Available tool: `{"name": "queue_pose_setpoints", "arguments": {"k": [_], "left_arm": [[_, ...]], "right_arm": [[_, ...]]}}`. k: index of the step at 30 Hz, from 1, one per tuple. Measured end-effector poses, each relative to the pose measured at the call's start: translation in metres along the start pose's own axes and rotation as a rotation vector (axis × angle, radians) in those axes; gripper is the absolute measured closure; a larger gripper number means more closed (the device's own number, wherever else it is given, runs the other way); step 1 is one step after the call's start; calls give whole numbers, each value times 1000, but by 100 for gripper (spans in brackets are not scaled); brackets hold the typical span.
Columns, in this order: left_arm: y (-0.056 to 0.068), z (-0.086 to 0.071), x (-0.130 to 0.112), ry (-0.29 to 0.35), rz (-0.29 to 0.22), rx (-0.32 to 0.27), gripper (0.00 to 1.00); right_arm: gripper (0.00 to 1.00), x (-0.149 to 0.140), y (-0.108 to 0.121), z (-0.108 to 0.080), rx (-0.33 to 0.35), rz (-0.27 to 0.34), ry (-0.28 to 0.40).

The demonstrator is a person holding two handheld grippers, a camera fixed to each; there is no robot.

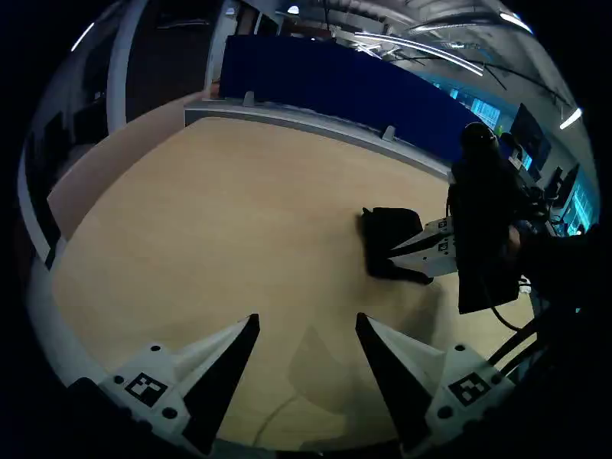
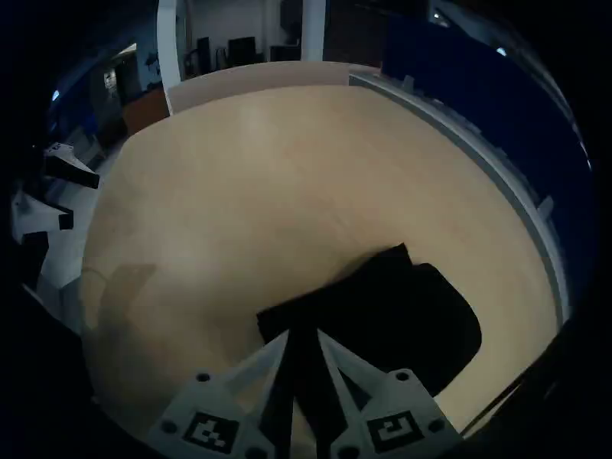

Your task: Fold towel

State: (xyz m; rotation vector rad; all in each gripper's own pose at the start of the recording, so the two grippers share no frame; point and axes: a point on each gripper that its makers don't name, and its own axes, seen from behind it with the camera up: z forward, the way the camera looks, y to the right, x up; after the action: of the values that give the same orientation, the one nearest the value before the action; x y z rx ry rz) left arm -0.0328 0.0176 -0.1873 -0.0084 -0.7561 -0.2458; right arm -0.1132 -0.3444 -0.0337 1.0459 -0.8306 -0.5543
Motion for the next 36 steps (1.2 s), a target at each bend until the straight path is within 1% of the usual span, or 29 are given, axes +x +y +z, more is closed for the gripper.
{"name": "queue_pose_setpoints", "arguments": {"k": [1,3,5,7,9,13,15,21,27,29,32,35,36], "left_arm": [[0,0,0,0,0,0,6],[1,1,1,0,1,-1,6],[1,1,1,0,1,-2,6],[1,1,2,0,1,-1,6],[1,1,2,-1,1,-1,6],[2,1,3,0,-2,-2,6],[3,1,3,0,-3,-2,6],[6,3,3,-2,-6,-5,6],[12,5,3,-4,3,-14,6],[14,6,2,-5,8,-16,7],[16,7,2,-5,11,-18,7],[17,7,2,-6,11,-19,7],[17,7,2,-6,11,-19,7]], "right_arm": [[84,1,0,-2,0,1,4],[67,3,0,-6,-2,4,14],[56,4,0,-11,-9,11,26],[47,3,0,-17,-18,21,37],[35,1,1,-23,-27,34,46],[25,-11,3,-34,-52,69,48],[21,-20,5,-41,-68,90,45],[22,-50,11,-55,-118,154,27],[22,-79,16,-57,-149,212,-9],[26,-85,18,-56,-160,225,-16],[35,-93,19,-54,-165,243,-28],[49,-97,18,-52,-164,257,-30],[56,-98,18,-51,-164,261,-30]]}}
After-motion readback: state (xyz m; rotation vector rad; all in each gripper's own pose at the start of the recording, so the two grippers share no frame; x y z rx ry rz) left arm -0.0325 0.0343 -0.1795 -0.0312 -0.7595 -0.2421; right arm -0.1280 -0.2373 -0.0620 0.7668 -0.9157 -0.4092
